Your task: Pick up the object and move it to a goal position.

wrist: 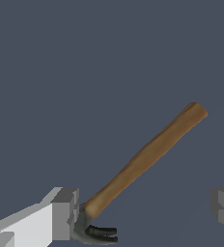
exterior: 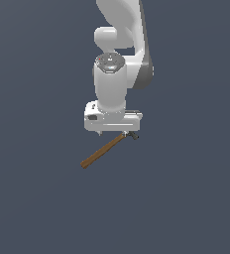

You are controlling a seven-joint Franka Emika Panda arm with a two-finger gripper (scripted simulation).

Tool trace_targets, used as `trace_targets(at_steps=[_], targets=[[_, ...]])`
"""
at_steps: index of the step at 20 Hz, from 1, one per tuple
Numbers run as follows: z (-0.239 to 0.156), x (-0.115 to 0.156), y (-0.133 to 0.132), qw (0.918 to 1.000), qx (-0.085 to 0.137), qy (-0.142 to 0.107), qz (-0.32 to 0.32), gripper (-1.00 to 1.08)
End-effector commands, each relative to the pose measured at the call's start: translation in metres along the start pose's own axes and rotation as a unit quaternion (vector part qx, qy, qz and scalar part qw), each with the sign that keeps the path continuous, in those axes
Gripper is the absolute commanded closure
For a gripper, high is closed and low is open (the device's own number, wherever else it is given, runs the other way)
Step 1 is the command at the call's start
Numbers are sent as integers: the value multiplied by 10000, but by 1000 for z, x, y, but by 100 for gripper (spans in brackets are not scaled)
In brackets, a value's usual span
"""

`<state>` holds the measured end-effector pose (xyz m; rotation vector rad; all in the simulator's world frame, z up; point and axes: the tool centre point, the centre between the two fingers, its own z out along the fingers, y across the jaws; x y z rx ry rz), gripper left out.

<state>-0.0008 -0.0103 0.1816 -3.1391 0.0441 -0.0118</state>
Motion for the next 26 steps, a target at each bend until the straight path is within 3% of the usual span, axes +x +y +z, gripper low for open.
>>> trace_targets(at_steps=[1, 10, 18, 26], targets=[[0, 0, 0, 10000, 0, 0, 0, -92], [-9, 0, 36, 9994, -101, 27, 333, -92], [-6, -1, 35, 9990, -92, 25, 436, -92], [11, -6, 33, 9952, -53, 16, 979, -92]])
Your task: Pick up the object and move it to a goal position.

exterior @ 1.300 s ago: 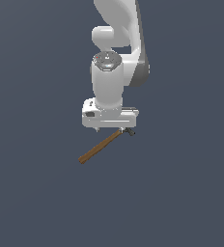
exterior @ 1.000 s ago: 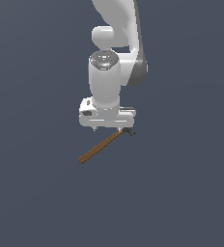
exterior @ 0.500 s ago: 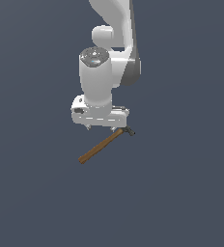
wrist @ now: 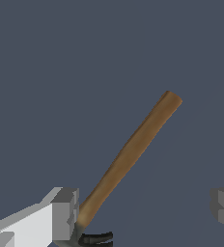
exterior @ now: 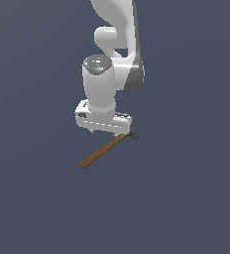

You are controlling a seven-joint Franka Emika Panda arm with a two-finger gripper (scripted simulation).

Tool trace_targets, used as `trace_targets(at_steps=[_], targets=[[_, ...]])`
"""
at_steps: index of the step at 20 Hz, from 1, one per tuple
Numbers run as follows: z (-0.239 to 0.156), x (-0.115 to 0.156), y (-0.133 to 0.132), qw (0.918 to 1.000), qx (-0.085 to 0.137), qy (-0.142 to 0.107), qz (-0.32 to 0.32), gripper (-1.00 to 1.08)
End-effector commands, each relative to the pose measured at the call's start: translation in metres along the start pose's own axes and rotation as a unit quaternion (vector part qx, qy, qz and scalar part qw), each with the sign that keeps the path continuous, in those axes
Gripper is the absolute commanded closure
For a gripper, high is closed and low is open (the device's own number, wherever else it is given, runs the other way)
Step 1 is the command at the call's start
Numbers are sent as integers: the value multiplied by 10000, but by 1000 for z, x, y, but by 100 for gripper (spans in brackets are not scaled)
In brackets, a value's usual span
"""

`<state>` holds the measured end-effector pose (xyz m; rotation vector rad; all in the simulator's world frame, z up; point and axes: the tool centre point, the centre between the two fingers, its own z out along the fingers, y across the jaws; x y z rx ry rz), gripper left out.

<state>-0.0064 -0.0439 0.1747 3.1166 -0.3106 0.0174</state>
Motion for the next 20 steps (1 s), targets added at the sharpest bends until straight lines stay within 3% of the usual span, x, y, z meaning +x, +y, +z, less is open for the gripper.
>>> trace_targets(at_steps=[1, 10, 20], targets=[[7, -2, 0, 9997, 13, -8, 228, -92], [42, -16, -1, 9898, 57, -45, 1422, -92], [80, -35, 2, 9587, 54, -74, 2843, -92]])
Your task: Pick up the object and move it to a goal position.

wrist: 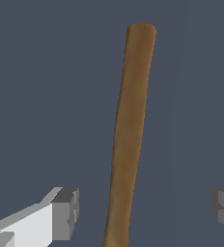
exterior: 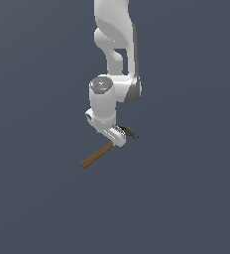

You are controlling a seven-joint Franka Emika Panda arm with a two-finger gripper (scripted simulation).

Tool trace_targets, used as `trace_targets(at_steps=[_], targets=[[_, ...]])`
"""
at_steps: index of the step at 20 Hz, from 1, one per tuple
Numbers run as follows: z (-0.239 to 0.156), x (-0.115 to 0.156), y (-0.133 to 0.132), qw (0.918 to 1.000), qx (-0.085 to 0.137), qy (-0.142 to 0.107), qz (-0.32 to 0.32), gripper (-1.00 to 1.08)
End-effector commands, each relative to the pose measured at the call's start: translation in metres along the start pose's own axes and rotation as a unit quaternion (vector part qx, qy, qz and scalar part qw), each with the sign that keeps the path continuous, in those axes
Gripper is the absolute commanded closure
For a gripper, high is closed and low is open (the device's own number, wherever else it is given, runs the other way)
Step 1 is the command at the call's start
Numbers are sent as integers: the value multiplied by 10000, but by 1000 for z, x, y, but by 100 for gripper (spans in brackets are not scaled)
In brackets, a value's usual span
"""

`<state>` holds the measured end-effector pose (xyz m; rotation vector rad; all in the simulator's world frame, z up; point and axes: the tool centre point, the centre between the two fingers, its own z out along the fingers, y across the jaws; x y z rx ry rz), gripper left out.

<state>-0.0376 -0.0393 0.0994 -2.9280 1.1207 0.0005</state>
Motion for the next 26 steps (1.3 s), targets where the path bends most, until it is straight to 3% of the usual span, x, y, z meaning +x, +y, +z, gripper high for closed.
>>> trace_targets(at_steps=[1, 12, 26], targets=[[9, -3, 3, 9994, -3, 1, 347, -92], [30, -12, 14, 9924, -25, 14, 1234, -92], [53, -13, 15, 9913, -28, 15, 1318, -92]])
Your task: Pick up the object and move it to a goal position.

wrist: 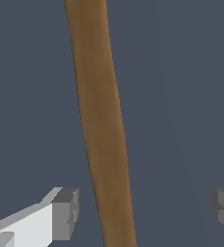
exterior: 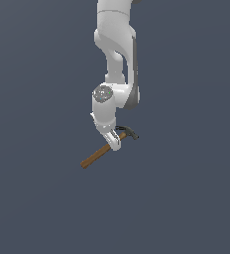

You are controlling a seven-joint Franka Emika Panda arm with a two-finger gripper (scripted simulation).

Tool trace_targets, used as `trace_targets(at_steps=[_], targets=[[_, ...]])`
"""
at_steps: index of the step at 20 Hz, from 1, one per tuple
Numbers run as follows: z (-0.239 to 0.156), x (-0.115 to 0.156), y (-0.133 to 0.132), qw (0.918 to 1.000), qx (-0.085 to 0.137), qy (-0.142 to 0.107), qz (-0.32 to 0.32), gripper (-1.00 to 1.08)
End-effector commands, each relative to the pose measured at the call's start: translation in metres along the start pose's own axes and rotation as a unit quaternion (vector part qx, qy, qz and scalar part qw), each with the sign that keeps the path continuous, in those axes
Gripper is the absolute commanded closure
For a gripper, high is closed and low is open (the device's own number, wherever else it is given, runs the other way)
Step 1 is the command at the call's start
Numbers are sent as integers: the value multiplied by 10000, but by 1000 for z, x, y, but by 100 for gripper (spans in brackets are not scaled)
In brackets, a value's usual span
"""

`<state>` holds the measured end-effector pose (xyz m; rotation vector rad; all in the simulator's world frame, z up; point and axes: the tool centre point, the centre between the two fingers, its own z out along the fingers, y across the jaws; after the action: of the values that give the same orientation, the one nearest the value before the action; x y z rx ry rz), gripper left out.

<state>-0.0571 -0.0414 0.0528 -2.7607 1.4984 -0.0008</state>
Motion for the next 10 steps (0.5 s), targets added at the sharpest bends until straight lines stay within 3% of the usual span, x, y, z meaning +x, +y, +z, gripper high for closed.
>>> trace_targets(at_steps=[1, 10], targets=[[12, 0, 1, 10000, -4, -2, 7, -92], [36, 0, 0, 10000, -4, -2, 18, -92]])
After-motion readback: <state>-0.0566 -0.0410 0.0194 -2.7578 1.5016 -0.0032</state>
